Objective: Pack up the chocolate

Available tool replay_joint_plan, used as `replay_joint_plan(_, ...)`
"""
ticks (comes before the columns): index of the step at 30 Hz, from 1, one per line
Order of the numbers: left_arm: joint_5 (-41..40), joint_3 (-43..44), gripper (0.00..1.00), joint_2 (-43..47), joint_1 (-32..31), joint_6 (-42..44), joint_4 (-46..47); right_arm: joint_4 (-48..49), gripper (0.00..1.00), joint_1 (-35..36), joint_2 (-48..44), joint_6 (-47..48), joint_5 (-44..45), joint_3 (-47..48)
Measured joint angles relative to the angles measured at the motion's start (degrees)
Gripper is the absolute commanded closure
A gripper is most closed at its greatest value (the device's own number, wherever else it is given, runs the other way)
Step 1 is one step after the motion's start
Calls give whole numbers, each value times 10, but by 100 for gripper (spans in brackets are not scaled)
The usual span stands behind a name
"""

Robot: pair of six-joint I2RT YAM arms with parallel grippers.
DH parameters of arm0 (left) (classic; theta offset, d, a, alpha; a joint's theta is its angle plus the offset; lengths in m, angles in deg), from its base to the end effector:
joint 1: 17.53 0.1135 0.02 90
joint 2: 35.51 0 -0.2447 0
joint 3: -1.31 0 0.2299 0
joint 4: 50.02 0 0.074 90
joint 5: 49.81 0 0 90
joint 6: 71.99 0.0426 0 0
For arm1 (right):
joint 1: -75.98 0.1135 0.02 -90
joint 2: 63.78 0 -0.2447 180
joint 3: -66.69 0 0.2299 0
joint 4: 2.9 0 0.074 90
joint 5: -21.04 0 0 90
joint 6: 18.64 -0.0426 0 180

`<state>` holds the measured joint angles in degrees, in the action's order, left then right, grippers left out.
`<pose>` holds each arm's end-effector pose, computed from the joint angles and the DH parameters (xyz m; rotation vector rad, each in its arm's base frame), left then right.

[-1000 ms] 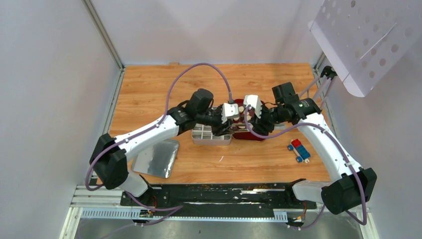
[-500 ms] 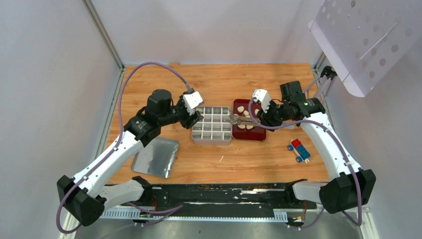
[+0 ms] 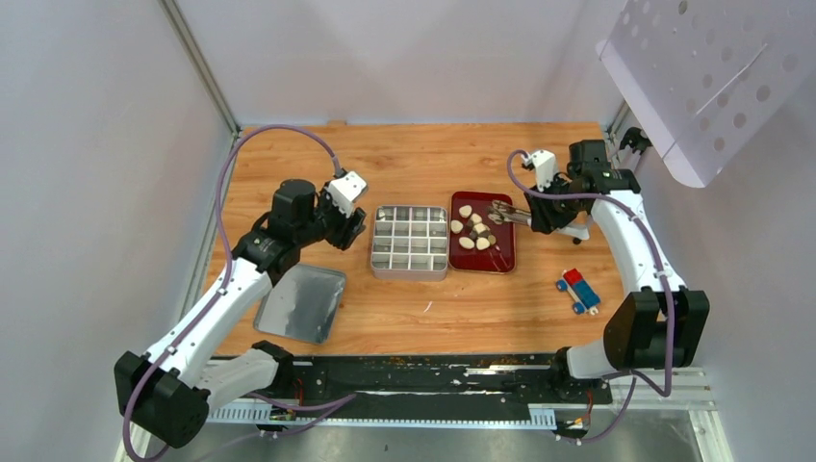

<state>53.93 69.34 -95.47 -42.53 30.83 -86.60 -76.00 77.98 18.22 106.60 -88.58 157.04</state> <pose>0.2010 -0.1049 0.3025 0.8109 1.9095 -0.3785 0.2614 0.0234 0.2860 -0.9301 2.4436 0.2655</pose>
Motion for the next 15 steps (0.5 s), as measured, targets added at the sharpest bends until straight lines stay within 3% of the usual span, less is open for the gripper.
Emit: replay_joint_plan(15,-6,-33,39,30,30,-36,7,17,64,-9,61,-65,24,7)
